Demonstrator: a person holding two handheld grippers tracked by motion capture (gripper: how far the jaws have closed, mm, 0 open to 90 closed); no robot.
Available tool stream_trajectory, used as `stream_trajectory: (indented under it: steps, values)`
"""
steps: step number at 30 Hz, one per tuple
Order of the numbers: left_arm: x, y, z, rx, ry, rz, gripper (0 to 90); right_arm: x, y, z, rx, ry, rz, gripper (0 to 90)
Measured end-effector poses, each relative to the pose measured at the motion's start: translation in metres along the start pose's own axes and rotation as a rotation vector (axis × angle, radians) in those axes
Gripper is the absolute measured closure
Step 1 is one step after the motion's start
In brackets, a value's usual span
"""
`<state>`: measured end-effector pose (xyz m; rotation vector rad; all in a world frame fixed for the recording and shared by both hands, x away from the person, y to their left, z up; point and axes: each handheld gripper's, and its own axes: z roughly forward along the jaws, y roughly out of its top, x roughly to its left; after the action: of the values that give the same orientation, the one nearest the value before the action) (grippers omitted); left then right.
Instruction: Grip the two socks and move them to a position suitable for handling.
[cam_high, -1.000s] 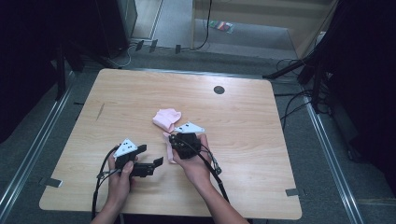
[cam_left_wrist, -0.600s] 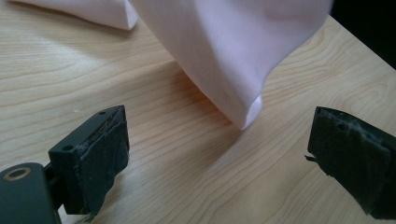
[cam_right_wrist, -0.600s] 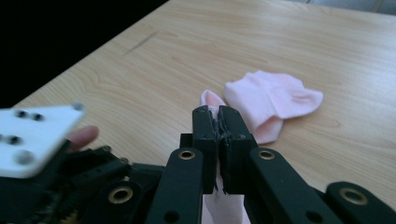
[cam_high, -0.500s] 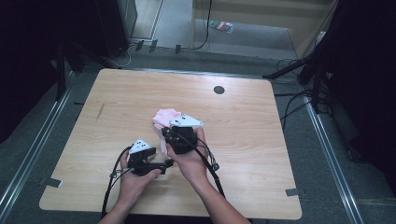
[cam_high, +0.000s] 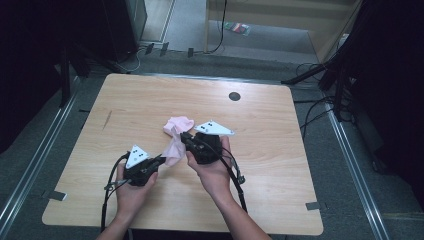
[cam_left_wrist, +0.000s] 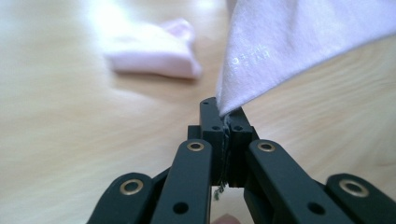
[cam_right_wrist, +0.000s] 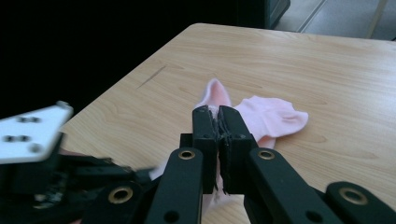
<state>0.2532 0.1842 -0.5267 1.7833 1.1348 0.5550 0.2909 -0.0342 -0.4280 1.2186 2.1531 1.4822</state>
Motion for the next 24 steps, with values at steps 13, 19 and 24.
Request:
stream_trajectory:
  steps: [13, 19, 24]
  values:
    - [-0.006, -0.007, -0.006, 0.109, -0.124, 0.178, 86.8, -0.028, -0.040, 0.015, 0.075, -0.072, 0.000, 87.5]
    - [-0.014, -0.010, 0.004, 0.148, -0.331, 0.199, 40.3, -0.066, -0.075, 0.003, 0.148, -0.143, 0.044, 87.4]
    - [0.002, -0.006, 0.004, 0.098, -0.307, 0.035, 38.4, -0.080, -0.084, -0.006, 0.177, -0.147, 0.039, 85.5]
